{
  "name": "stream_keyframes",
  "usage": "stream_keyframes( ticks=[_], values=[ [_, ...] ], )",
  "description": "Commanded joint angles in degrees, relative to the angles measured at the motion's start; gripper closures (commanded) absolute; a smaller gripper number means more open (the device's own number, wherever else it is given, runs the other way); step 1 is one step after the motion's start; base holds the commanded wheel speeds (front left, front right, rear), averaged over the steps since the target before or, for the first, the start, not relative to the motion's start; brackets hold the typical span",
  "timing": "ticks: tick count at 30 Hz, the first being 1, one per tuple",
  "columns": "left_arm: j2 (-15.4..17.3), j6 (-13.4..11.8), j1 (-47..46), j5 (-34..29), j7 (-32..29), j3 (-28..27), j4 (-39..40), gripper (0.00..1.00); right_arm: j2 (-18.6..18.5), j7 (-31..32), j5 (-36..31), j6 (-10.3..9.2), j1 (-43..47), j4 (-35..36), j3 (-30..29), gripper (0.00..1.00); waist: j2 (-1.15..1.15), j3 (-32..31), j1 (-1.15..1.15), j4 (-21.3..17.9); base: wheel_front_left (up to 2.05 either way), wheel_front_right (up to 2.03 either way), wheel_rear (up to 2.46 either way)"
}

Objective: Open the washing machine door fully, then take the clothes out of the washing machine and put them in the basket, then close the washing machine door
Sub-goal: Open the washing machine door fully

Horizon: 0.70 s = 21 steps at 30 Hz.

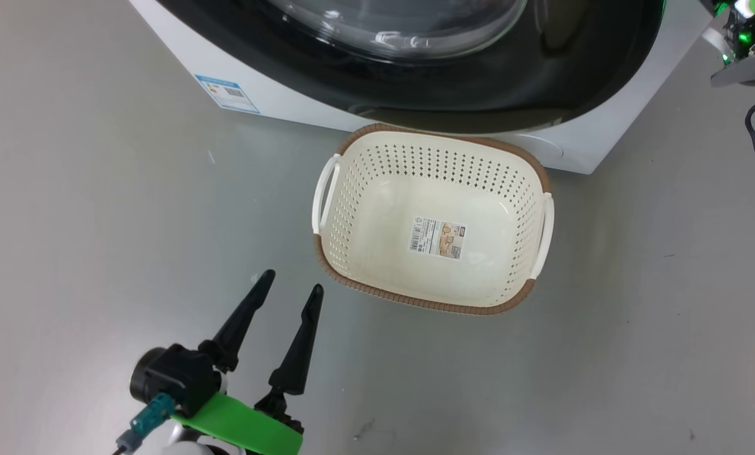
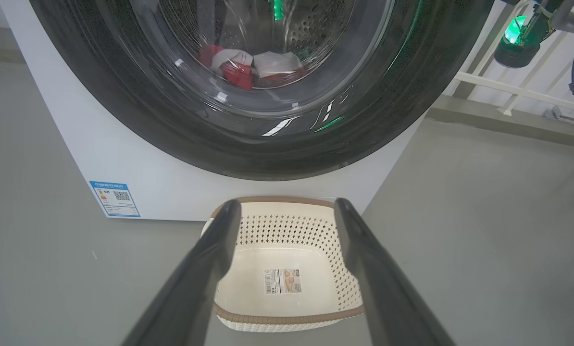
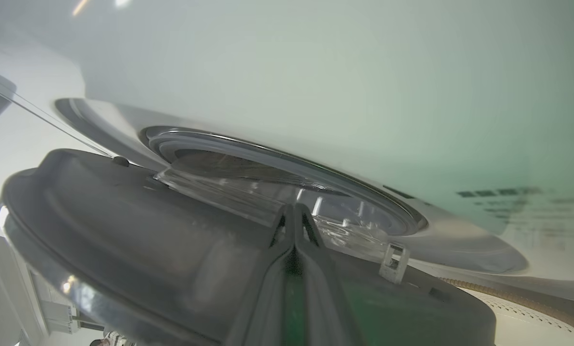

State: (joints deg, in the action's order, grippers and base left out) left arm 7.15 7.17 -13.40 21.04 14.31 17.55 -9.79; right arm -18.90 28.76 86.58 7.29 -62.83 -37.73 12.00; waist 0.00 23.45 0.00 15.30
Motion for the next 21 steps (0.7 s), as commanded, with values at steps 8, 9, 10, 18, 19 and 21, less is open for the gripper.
stream_keyframes(
  ticks=[8,9,10,18,19,21],
  values=[
    [0.6,0.3,-0.4,0.2,0.7,-1.7,0.8,0.0,2.0,5.3,2.6,0.2,0.9,1.1,1.6,1.0,0.0,-0.8,0.0,-0.4,0.0,0.0,0.0],
    [0.5,0.3,-0.4,0.1,0.7,-1.7,0.8,0.0,2.2,6.4,2.9,0.2,1.6,1.2,2.0,1.0,0.0,-1.1,0.0,-0.6,0.0,0.0,0.0],
    [0.5,0.3,-0.4,0.1,0.7,-1.7,0.8,0.0,2.2,6.4,2.9,0.2,1.6,1.2,2.0,1.0,0.0,-1.1,0.0,-0.6,0.0,0.0,0.0],
    [0.4,0.3,0.5,-0.2,0.7,-2.1,0.5,0.0,2.6,9.4,3.4,0.2,5.5,3.3,3.6,1.0,0.0,-3.4,0.0,-1.4,0.0,0.0,0.0],
    [0.4,0.3,0.7,-0.2,0.7,-2.1,0.4,0.0,2.7,9.5,3.4,0.2,6.1,3.8,3.8,1.0,0.0,-3.7,0.0,-1.5,0.0,0.0,0.0],
    [0.2,0.3,1.1,-0.4,0.7,-2.2,0.4,0.0,2.9,9.9,3.6,0.2,7.6,5.0,4.1,1.0,0.0,-4.5,0.0,-1.6,0.0,0.0,0.0]
  ],
)
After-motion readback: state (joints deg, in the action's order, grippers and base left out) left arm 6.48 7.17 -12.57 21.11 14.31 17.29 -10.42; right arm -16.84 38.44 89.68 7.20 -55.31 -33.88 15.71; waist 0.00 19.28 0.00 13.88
